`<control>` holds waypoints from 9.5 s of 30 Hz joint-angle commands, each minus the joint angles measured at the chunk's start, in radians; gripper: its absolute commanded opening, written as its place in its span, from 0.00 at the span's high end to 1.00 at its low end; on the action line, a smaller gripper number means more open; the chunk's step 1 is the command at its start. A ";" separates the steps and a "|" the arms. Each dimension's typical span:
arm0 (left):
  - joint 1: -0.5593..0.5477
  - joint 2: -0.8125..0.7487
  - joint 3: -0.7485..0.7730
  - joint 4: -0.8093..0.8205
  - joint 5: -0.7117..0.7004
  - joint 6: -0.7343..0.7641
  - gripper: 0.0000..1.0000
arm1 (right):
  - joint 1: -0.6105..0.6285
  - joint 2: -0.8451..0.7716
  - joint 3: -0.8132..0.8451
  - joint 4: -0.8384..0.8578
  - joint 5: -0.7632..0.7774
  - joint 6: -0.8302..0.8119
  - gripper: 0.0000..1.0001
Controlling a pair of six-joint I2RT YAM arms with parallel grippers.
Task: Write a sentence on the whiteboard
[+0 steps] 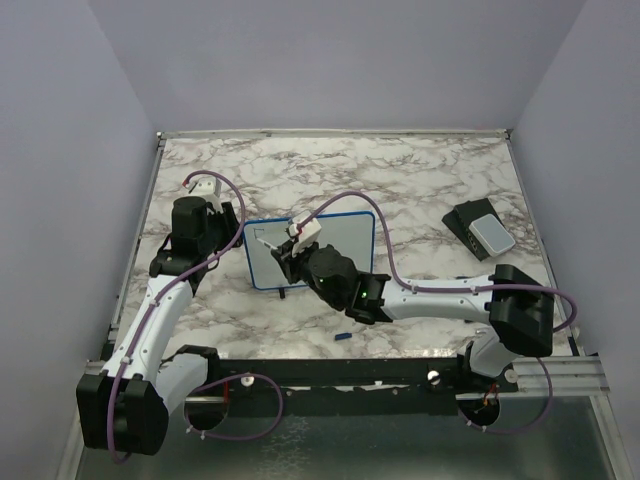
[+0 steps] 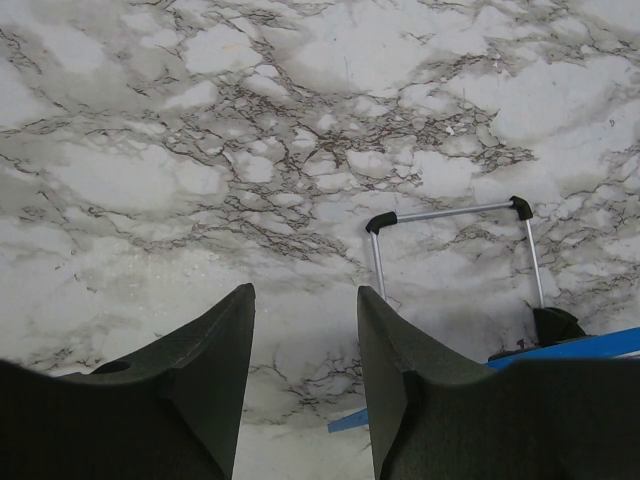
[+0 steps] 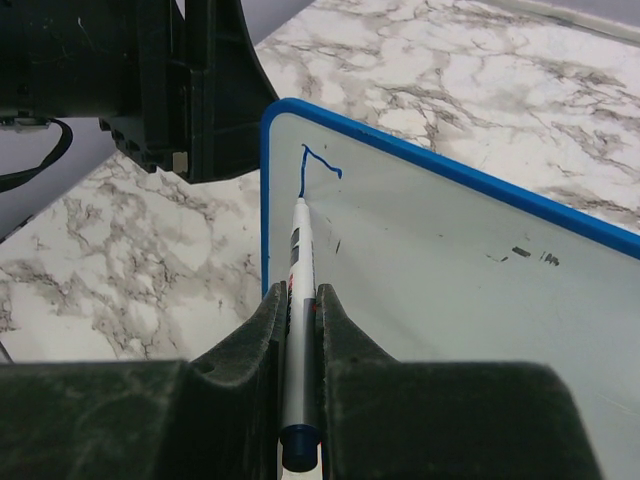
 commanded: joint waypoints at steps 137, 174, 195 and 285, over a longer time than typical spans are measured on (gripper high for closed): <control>-0.006 -0.014 -0.010 -0.018 0.024 0.014 0.53 | 0.004 -0.041 -0.126 0.102 0.064 -0.059 0.99; -0.008 -0.019 -0.011 -0.020 0.027 0.013 0.53 | 0.003 -0.027 -0.101 0.168 0.111 -0.105 0.99; -0.008 -0.018 -0.012 -0.019 0.026 0.012 0.53 | 0.002 -0.041 -0.140 0.141 0.115 -0.073 0.99; -0.007 -0.017 -0.019 0.008 0.054 0.014 0.53 | -0.041 -0.211 -0.246 0.167 -0.098 -0.074 0.99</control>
